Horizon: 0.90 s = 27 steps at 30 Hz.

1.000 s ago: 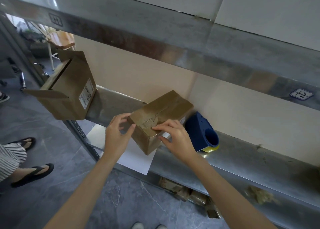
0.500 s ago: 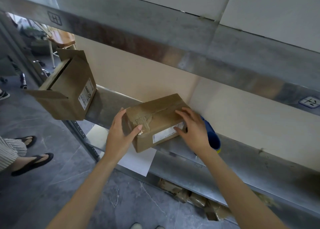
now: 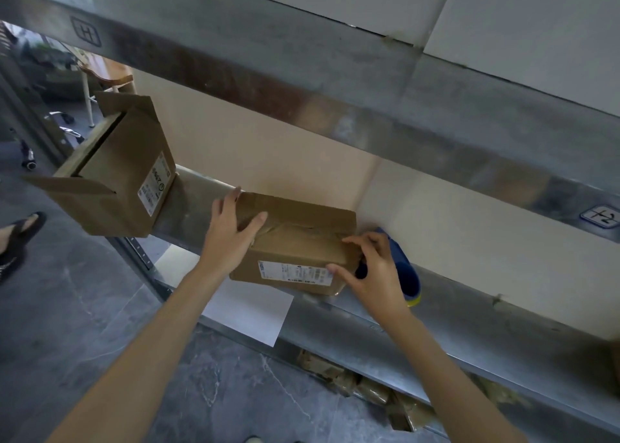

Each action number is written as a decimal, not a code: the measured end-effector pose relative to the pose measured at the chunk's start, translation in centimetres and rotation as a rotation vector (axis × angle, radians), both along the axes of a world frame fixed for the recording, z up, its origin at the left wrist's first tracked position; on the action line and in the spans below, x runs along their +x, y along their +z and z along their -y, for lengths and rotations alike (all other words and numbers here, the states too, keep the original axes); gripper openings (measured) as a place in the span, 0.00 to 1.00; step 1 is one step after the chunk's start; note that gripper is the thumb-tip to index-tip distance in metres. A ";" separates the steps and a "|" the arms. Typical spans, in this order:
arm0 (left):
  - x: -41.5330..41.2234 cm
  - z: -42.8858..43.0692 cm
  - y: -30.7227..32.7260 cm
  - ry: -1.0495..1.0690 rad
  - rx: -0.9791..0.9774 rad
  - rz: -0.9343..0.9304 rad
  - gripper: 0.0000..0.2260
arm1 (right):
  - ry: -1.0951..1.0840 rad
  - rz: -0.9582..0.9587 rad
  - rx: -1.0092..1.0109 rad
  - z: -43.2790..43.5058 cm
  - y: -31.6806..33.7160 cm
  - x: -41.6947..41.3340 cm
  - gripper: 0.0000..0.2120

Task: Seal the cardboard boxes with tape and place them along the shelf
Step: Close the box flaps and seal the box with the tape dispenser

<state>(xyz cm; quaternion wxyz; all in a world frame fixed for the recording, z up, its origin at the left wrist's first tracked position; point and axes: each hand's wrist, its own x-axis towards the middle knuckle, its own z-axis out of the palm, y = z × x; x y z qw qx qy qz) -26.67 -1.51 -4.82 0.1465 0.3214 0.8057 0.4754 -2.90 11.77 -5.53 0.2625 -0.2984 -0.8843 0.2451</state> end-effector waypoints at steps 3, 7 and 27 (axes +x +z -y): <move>0.0 -1.2 -0.1 0.004 -0.076 -0.114 0.30 | -0.051 0.014 -0.014 -0.3 0.6 -0.4 0.26; -0.1 -1.5 -0.4 -0.052 -0.112 -0.244 0.30 | -0.082 0.013 -0.025 -0.9 1.4 -1.6 0.26; -0.5 -1.6 -0.2 -0.223 0.005 -0.140 0.30 | 0.006 0.073 -0.264 -1.8 0.6 -4.9 0.30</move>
